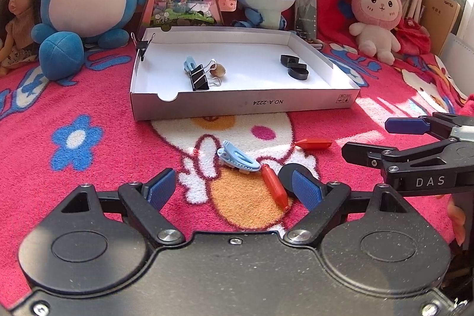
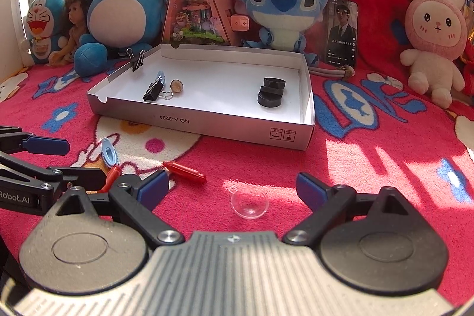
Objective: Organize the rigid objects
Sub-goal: 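Grasp the red marker with left tool while right tool grasps the clear plastic dome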
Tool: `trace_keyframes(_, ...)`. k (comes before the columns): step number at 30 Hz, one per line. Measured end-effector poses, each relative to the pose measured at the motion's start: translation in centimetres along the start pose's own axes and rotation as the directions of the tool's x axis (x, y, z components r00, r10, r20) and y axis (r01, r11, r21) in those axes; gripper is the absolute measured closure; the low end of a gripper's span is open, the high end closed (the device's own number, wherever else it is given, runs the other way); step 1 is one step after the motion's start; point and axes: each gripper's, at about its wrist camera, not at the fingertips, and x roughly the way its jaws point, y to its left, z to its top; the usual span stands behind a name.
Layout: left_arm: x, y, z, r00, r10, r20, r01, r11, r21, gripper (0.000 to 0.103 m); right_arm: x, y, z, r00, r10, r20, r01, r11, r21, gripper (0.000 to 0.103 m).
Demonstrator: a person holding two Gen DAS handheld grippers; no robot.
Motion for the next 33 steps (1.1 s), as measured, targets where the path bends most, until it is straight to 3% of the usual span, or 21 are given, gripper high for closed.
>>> trace_keyframes(6, -0.1, 0.0, -0.5, 1.0, -0.004, -0.009, 0.004, 1.0, 0.002, 0.028, -0.1, 0.5, -0.7, 1.0, 0.014, -0.012, -0.014, 0.999, -0.033, 0.006)
trace_keyframes(12, -0.4, -1.0, -0.9, 0.997, -0.061, -0.048, 0.062, 0.998, 0.019, 0.042, -0.1, 0.4, -1.1, 1.0, 0.017, -0.013, -0.017, 1.0, -0.025, 0.009)
trace_keyframes(19, -0.5, -2.1, -0.7, 0.997, -0.073, -0.039, 0.074, 0.997, 0.011, 0.082, -0.1, -0.1, -1.2, 1.0, 0.008, -0.004, -0.008, 1.0, 0.005, 0.015)
trace_keyframes(24, -0.1, -1.7, -0.5, 0.999, -0.02, -0.032, 0.021, 1.0, 0.018, 0.081, -0.1, -0.6, -1.3, 1.0, -0.012, -0.004, 0.012, 1.0, 0.02, 0.022)
trace_keyframes(33, 0.0, 0.2, -0.2, 0.996, 0.084, -0.02, -0.084, 0.996, 0.021, 0.08, 0.1, -1.0, -1.5, 0.999, -0.036, -0.003, 0.036, 0.999, 0.028, 0.022)
